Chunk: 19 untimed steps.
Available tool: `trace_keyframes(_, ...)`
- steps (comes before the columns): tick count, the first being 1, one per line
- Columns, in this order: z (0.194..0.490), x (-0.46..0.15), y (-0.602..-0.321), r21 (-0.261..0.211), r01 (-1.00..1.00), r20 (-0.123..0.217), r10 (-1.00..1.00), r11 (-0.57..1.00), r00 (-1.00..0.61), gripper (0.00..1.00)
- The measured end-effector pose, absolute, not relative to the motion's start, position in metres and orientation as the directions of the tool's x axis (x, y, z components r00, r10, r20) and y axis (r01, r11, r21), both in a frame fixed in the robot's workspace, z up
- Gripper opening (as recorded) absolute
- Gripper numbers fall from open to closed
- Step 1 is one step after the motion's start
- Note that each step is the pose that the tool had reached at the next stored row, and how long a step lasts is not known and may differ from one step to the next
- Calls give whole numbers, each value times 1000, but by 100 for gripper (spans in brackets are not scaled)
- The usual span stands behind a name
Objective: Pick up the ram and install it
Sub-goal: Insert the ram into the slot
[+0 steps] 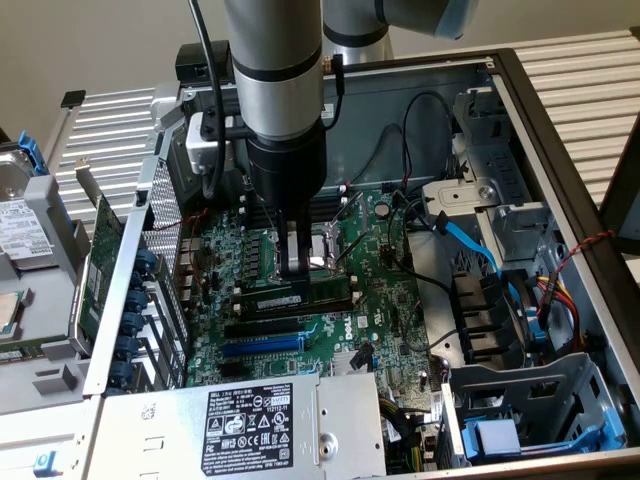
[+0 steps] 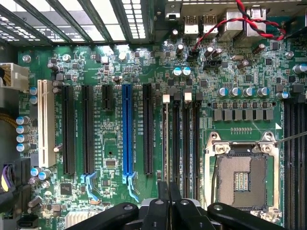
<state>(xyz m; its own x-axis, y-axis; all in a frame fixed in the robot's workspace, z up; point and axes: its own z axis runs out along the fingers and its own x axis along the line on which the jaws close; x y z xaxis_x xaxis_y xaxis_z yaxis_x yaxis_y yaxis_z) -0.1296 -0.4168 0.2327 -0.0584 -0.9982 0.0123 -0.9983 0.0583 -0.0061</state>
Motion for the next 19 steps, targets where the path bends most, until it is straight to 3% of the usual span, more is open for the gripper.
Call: trace_keyframes(19, 233, -133, -417, -22, -998, 11, -998, 58, -58, 12)
